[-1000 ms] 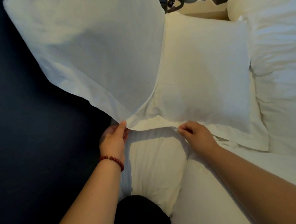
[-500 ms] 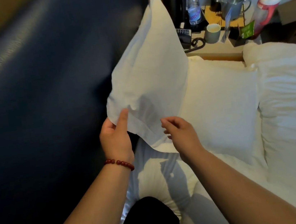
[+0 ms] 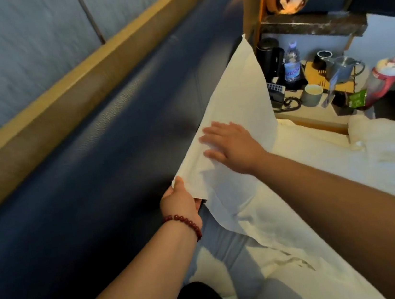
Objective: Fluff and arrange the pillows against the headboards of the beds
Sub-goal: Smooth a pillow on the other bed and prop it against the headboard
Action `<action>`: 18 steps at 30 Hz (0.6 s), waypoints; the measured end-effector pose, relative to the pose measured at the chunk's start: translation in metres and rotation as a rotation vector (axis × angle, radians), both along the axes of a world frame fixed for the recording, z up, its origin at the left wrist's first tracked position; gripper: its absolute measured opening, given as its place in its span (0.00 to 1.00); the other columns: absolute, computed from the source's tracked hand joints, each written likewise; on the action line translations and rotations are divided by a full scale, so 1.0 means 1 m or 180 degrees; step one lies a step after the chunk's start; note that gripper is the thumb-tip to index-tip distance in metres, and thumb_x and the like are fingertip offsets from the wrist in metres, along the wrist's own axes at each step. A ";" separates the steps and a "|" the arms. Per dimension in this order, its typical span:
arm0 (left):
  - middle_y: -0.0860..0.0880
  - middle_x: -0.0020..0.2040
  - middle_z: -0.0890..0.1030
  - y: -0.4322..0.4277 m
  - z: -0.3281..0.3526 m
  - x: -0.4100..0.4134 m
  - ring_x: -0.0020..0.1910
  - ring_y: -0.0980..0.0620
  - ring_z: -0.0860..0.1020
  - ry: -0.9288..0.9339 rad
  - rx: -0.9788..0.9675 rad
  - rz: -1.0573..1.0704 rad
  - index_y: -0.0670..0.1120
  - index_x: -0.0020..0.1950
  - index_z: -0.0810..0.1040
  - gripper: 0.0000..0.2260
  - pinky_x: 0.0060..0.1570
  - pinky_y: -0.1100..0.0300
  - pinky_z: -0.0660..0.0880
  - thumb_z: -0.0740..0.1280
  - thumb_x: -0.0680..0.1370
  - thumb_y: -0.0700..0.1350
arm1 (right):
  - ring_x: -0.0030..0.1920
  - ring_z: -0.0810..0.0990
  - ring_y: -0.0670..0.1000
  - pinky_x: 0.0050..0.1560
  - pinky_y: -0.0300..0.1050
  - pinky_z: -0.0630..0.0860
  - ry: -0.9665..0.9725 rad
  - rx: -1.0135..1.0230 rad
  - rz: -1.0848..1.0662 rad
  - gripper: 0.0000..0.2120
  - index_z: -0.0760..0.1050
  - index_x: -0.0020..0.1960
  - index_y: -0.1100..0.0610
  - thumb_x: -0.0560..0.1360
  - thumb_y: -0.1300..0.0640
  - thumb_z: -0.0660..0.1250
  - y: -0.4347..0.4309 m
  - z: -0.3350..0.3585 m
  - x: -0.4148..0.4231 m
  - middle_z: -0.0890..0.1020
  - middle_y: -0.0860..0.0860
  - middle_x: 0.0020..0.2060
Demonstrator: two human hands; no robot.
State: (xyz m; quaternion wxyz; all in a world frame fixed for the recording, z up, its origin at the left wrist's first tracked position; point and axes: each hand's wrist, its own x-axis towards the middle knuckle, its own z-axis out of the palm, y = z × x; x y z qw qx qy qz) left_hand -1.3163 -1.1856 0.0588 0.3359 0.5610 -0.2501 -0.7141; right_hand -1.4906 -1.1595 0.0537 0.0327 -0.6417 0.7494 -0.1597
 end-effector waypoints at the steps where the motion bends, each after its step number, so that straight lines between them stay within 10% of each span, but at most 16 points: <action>1: 0.44 0.50 0.84 0.001 -0.001 0.000 0.46 0.48 0.83 -0.0039 0.0005 0.0025 0.44 0.58 0.79 0.10 0.41 0.56 0.79 0.63 0.82 0.47 | 0.77 0.58 0.52 0.75 0.56 0.53 0.0101 0.0216 -0.0005 0.24 0.68 0.73 0.48 0.81 0.40 0.53 -0.005 0.001 -0.011 0.66 0.49 0.75; 10: 0.49 0.28 0.82 0.023 0.001 0.032 0.30 0.51 0.84 -0.0680 0.0142 -0.1058 0.41 0.44 0.77 0.18 0.31 0.59 0.77 0.61 0.82 0.55 | 0.74 0.60 0.51 0.75 0.59 0.49 0.0414 0.0439 0.0132 0.25 0.69 0.70 0.43 0.80 0.35 0.47 -0.011 -0.009 -0.024 0.71 0.46 0.71; 18: 0.54 0.53 0.82 0.016 0.014 -0.003 0.55 0.54 0.80 -0.0955 -0.1968 -0.1398 0.48 0.54 0.79 0.09 0.55 0.65 0.74 0.59 0.82 0.41 | 0.72 0.64 0.51 0.70 0.55 0.58 0.0778 0.0546 0.0270 0.22 0.68 0.72 0.43 0.83 0.42 0.45 -0.007 0.001 -0.029 0.71 0.45 0.70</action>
